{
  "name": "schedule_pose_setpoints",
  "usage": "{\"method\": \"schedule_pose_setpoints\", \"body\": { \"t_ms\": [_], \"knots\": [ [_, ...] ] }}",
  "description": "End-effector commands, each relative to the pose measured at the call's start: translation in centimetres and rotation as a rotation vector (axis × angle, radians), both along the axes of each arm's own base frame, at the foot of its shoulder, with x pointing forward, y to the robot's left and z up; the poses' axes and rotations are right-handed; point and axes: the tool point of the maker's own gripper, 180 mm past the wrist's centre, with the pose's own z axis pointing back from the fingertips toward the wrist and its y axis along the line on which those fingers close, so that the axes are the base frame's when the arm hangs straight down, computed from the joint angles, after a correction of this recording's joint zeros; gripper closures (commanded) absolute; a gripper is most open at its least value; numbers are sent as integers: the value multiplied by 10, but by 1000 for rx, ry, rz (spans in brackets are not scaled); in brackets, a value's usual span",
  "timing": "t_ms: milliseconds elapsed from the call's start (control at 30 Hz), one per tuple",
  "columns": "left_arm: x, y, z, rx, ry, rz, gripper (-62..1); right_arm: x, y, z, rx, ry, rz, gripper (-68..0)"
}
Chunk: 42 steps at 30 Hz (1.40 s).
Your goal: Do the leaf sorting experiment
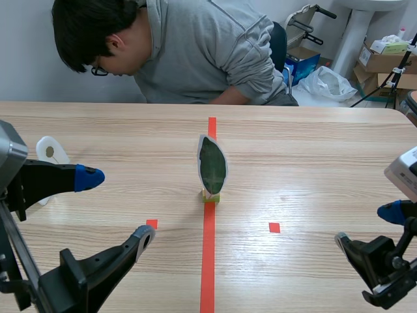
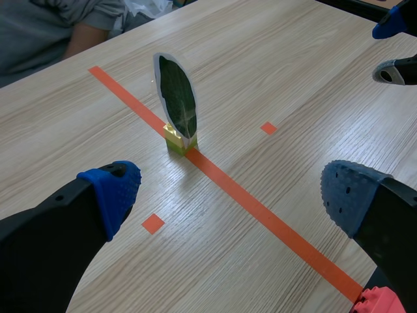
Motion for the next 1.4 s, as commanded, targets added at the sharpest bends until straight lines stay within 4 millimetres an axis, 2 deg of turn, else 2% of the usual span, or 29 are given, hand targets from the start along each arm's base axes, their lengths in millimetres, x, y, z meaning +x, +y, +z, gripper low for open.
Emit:
{"method": "schedule_pose_setpoints", "body": {
  "t_ms": [0, 800, 1000, 1133, 1367],
  "knots": [
    [1, -1, 6, -20, -16, 3, -589, 7, 0, 10, 4, -38, 9, -441],
    [1, 0, 5, -14, -13, 2, -589, 7, 0, 10, 4, -38, 9, -441],
    [3, 2, -1, 21, 5, 3, -589, 7, 0, 10, 3, -38, 9, -441],
    [18, 8, -6, 62, -18, 13, -589, 7, 0, 10, 3, -38, 9, -441],
    [62, 15, -34, 122, -34, -10, -590, 7, 0, 10, 3, -38, 9, -441]
  ]
}}
